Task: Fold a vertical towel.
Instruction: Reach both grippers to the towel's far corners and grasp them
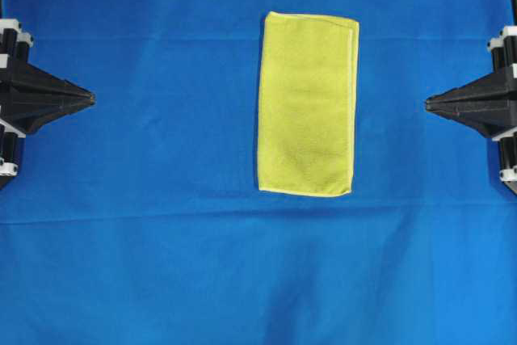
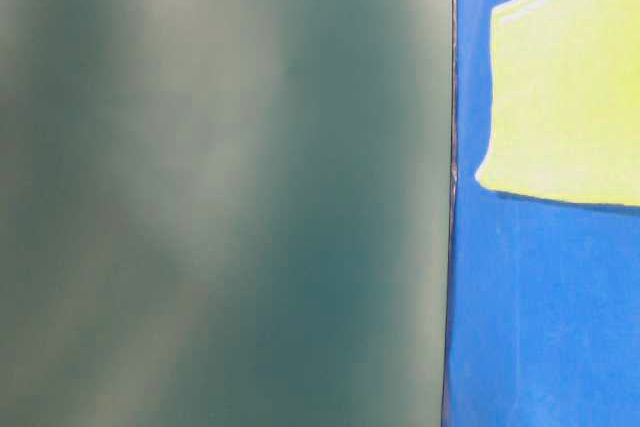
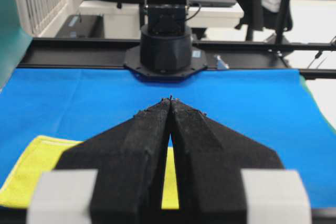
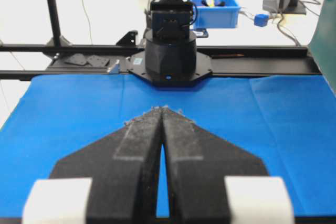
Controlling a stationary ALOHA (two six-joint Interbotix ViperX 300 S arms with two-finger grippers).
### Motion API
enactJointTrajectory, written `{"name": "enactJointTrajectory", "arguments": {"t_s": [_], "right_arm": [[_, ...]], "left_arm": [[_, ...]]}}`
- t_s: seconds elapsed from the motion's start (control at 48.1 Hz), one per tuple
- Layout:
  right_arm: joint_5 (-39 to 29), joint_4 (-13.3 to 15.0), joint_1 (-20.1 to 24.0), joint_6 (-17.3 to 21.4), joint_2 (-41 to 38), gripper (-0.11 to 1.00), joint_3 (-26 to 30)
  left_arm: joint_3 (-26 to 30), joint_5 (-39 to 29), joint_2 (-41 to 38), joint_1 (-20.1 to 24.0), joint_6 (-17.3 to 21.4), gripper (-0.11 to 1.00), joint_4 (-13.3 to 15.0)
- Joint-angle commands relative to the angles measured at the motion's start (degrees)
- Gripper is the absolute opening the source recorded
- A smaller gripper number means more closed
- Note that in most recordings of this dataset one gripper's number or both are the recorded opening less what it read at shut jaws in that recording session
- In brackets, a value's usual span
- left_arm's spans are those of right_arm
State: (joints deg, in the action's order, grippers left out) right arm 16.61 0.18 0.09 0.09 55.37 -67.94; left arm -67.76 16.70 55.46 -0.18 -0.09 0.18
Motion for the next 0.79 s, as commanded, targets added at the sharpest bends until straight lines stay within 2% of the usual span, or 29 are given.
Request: {"name": "enactJointTrajectory", "arguments": {"t_s": [0.0,0.291,0.644,0.707,0.769], "right_arm": [[0.4,-0.3,-0.4,0.0,-0.5,0.0,1.7],[-5.9,-1.0,-6.9,1.9,-4.9,0.0,3.0],[-6.9,-1.1,-17.6,2.9,-17.2,0.01,3.8],[-6.9,-1.1,-19.9,2.8,-20.3,0.01,4.4],[-7.1,-1.0,-21.9,2.8,-23.3,0.05,5.3]], "left_arm": [[1.7,0.4,-1.1,-0.1,-1.2,0.0,1.9],[2.6,4.7,-8.0,0.9,-1.5,0.0,1.8],[7.8,8.4,-25.7,8.2,-1.7,0.01,1.9],[9.2,8.6,-29.2,9.7,-1.6,0.05,1.8],[11.0,8.9,-33.1,11.3,-1.6,0.18,1.9]]}}
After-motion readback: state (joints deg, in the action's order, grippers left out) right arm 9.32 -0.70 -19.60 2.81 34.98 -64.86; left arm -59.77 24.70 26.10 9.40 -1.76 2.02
